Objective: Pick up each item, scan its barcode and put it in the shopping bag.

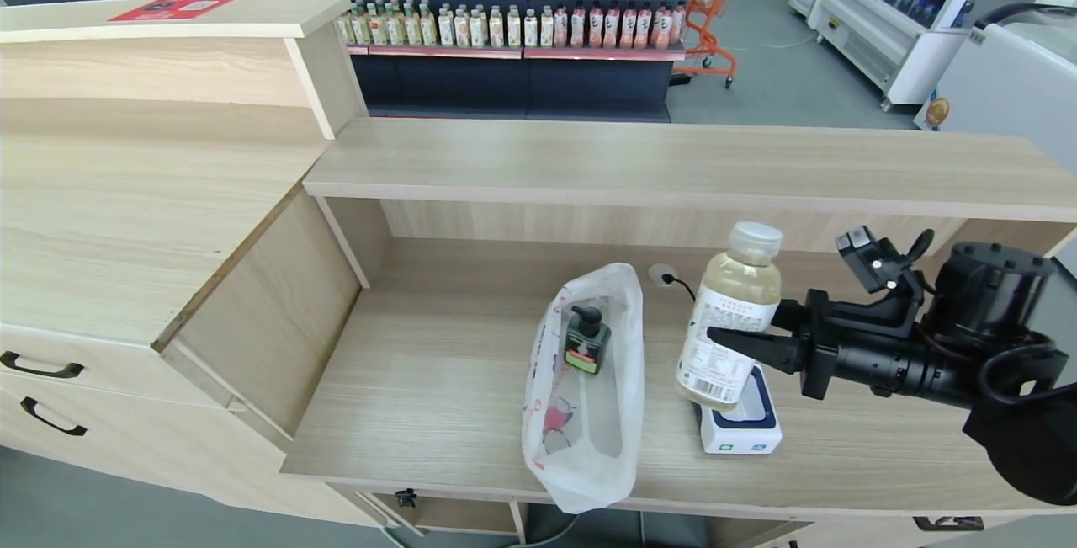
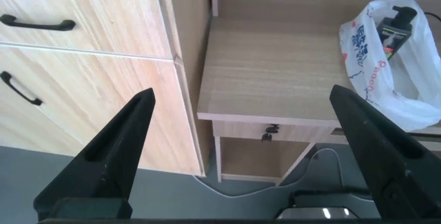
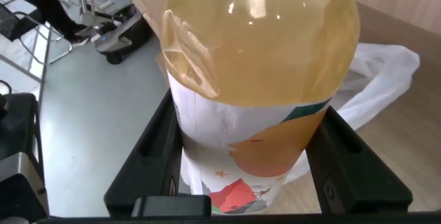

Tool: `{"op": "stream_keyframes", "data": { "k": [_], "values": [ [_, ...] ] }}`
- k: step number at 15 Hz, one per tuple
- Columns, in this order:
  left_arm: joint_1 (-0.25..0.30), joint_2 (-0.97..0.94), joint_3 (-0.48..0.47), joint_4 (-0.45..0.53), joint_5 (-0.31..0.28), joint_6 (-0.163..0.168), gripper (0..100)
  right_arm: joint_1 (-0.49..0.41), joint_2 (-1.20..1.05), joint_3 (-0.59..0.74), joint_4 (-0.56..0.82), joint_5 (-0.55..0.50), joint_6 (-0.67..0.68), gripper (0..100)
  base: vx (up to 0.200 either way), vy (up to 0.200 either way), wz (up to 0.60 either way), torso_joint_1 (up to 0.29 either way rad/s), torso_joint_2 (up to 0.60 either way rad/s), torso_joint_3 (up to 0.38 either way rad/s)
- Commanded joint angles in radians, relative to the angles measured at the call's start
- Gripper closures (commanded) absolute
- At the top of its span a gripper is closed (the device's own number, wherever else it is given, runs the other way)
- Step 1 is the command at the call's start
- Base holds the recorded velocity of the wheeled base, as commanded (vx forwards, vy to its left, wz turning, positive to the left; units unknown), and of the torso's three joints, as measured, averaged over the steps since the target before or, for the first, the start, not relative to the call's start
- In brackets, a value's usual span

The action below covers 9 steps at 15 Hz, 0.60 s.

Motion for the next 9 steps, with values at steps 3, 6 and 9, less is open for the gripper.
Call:
{"op": "stream_keyframes", "data": {
  "k": [3, 6, 9],
  "values": [
    [0.000, 0.000, 0.000, 0.000, 0.000, -0.001, 0, 0.057, 0.095, -0.056, 0.008, -0.026, 0.008, 100, 0.000, 0.000, 0.00, 0.000, 0.00, 0.000],
    [0.000, 0.000, 0.000, 0.000, 0.000, -0.001, 0, 0.073, 0.146, -0.046, 0.008, -0.029, 0.008, 100, 0.000, 0.000, 0.00, 0.000, 0.00, 0.000],
    [0.000, 0.000, 0.000, 0.000, 0.000, -0.001, 0, 0.088, 0.224, -0.056, 0.005, -0.035, 0.005, 100, 0.000, 0.000, 0.00, 0.000, 0.00, 0.000]
  ]
}}
